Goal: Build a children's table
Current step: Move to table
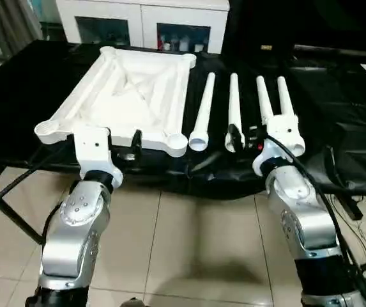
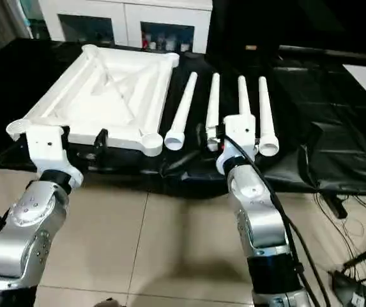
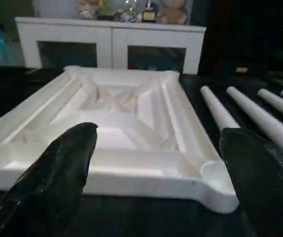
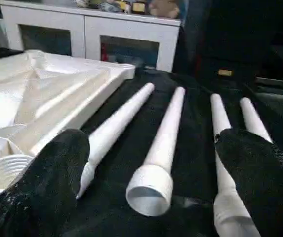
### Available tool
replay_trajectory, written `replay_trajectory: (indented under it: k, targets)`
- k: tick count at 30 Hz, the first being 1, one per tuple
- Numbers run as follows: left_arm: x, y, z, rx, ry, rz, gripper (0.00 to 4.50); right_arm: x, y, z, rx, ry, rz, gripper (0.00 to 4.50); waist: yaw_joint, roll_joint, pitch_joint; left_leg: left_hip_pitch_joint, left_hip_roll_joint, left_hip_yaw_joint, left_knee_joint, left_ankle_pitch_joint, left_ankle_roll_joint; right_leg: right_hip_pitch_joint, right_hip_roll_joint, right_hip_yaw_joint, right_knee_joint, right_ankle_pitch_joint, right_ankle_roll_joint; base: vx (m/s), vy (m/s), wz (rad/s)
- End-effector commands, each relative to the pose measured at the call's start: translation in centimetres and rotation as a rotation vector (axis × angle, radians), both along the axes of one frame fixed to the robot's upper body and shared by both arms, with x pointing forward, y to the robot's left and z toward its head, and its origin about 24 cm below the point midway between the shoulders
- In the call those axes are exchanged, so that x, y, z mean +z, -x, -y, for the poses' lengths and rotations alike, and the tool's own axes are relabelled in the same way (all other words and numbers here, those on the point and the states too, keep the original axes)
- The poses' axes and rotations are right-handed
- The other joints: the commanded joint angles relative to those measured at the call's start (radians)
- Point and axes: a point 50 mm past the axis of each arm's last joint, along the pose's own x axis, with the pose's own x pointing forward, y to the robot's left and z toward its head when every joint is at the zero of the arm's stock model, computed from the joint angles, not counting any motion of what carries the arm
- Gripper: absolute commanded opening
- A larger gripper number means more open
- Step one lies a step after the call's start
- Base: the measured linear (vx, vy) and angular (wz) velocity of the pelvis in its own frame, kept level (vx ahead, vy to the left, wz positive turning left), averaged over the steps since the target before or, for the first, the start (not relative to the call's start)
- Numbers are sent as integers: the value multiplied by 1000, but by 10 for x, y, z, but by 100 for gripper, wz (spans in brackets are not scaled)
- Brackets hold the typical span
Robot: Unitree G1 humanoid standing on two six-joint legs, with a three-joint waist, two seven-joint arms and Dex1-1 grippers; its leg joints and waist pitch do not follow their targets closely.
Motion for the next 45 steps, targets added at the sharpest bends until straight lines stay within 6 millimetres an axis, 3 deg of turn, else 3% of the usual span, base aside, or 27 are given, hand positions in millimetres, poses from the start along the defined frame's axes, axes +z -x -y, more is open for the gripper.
replay_trajectory:
  k: [1, 8, 10, 13, 15, 18, 20, 22, 24, 27, 28, 29, 30, 31, 32, 33, 34, 35, 36, 38, 39, 40, 41, 42, 43, 44, 45]
  targets:
    - [-3, -2, -1, -3, 5, -16, 443, 0, 2, -5, 43, -37, -8, 450, -5, 16, -65, 2, 98, -49, -75, -113, 71, 50, -167, 93, -94, -167, 114, 0, 0, 0]
    - [-1, -6, 0, -18, 18, -19, 443, 5, 2, -16, 84, -98, 11, 450, -14, 28, -80, -9, 96, -39, -57, 35, 103, 58, -178, 100, -56, 142, -49, 0, 0, 0]
    - [0, -7, 0, -21, 8, -14, 443, 7, 0, -16, 82, -93, 14, 450, -11, 26, -72, -2, 89, -32, -66, -69, 86, 68, -178, 99, -72, 12, -53, 0, 0, 0]
    - [1, -10, -1, -28, 12, -8, 443, 7, -4, -13, 58, -126, 5, 450, -14, 22, -46, 33, 74, -16, -88, -292, 51, 77, -157, 89, -121, -427, 1, 0, 0, 0]
    - [1, -10, -1, -27, 14, -9, 443, 6, -5, -12, 53, -131, -6, 450, -16, 18, -24, 86, 44, 3, -77, -388, 49, 77, -152, 64, -179, -737, 69, 0, 0, 0]
    - [-1, -10, -4, -20, 12, -11, 443, 9, -5, -11, 57, -121, 9, 450, -17, 23, -30, 101, 53, -2, -98, -381, 55, 101, -146, 53, -190, -705, 113, 18, 6, -3]
    - [-1, -10, -4, -16, 13, -10, 443, 9, -5, -12, 61, -105, 18, 450, -16, 27, -51, 107, 75, -13, -120, -350, 63, 110, -147, 68, -159, -545, 68, 62, 15, -6]
    - [-2, -11, -4, -16, 15, -10, 443, 9, -5, -12, 66, -104, 18, 450, -19, 25, -64, 94, 82, -15, -125, -269, 86, 121, -148, 79, -125, -365, -3, 82, 10, -2]
    - [-2, -12, -5, -12, 17, -11, 443, 9, -6, -13, 70, -102, 18, 450, -9, 17, -73, 48, 35, 8, -93, -133, 114, 158, -148, 101, -112, -214, -75, 97, 6, 1]
    - [-2, -12, -5, -9, 14, -9, 443, 9, -6, -13, 66, -102, 17, 450, 8, 16, -85, 9, 6, 5, -65, -21, 146, 192, -137, 116, -109, -119, -60, 122, 3, 8]
    - [-2, -11, -5, -10, 13, -9, 443, 9, -6, -12, 64, -103, 17, 450, 5, 26, -94, 26, 19, -9, -72, 36, 159, 176, -113, 98, -84, 3, -29, 139, 7, 13]
    - [-2, -11, -5, -11, 12, -7, 443, 8, -6, -12, 64, -102, 17, 450, -20, 35, -99, 104, 90, -59, -85, 129, 235, 102, -95, 60, -19, 86, 10, 187, 9, 16]
    - [-2, -10, -6, -13, 8, -8, 443, 8, -7, -13, 66, -102, 18, 450, -75, 37, -125, 288, 231, -193, -63, 422, 412, -100, -132, 45, 90, -74, 75, 175, 0, 4]
    - [-2, -10, -6, -13, 7, -9, 443, 8, -7, -13, 67, -102, 18, 450, -85, 31, -119, 308, 253, -212, -46, 574, 477, -147, -159, 64, 116, -141, 104, 175, 0, 4]
    - [-2, -11, -7, -11, 8, -7, 443, 9, -7, -13, 68, -100, 20, 450, -87, 15, -100, 240, 174, -164, -37, 649, 494, -173, -177, 107, 123, -38, 102, 0, 0, 0]
    - [-2, -11, -8, -8, 9, -5, 443, 9, -7, -14, 69, -97, 23, 450, -85, 3, -97, 190, 75, -102, -21, 553, 459, -140, -155, 109, 70, 69, 71, -121, 135, 1]
    - [-2, -11, -8, -6, 7, -4, 443, 9, -8, -14, 68, -99, 25, 450, -77, -44, -90, 94, -92, -4, 7, 240, 384, -15, -123, 135, -13, 162, 57, -121, 135, 1]
    - [-2, -11, -9, -5, 5, -4, 443, 9, -8, -14, 67, -100, 26, 450, -49, -51, -83, 11, -101, -7, 93, -30, 313, 94, -246, 252, -94, -106, -183, -43, 73, 14]
    - [-2, -12, -9, -5, 4, -4, 443, 9, -8, -14, 65, -101, 26, 450, -29, -42, -92, -35, -52, -46, 142, -74, 177, 150, -284, 267, -85, -143, -339, 94, -37, 2]
    - [-2, -12, -9, -11, -1, -3, 443, 10, -8, -14, 60, -105, 28, 450, -37, -26, -73, -50, -25, -61, 138, -39, 47, 134, -272, 213, -92, -103, -391, 84, -37, -2]
    - [-2, -12, -9, -17, -7, -3, 443, 10, -8, -14, 59, -106, 28, 450, -41, -14, -69, -48, -9, -64, 118, -20, 34, 126, -268, 192, -99, -127, -387, 62, 0, -6]
    - [-2, -12, -9, -21, -11, -2, 443, 9, -8, -14, 59, -106, 27, 450, -51, 10, -59, -39, 6, -56, 41, 0, 40, 103, -215, 135, -105, -252, -321, 62, 0, -6]
    - [-2, -12, -8, -25, -14, -4, 443, 9, -8, -15, 59, -107, 27, 450, -70, 57, -47, 4, 34, -59, -64, -165, 56, 71, -126, 75, -79, -369, -189, 79, 69, -10]
    - [-3, -12, -8, -27, -16, -5, 443, 9, -8, -15, 59, -106, 26, 450, -119, 75, -64, 68, 69, -110, -93, -326, 49, 33, -69, 47, -5, -286, -115, 116, 81, -3]
    - [-3, -12, -8, -29, -16, -7, 443, 8, -8, -14, 59, -104, 25, 450, -122, 71, -54, 92, 86, -125, -107, -429, 58, 14, -75, 47, 14, -237, -99, 116, 81, -3]
    - [-4, -12, -7, -28, -13, -9, 443, 8, -8, -14, 59, -103, 24, 450, -134, 69, -63, 125, 98, -147, -117, -445, 113, -1, -86, 47, 38, -121, -63, 115, 33, 8]
    - [-4, -12, -7, -28, -12, -10, 443, 8, -8, -14, 59, -103, 24, 450, -140, 59, -62, 132, 88, -146, -116, -377, 202, -6, -99, 50, 36, -58, -32, 99, 7, 5]
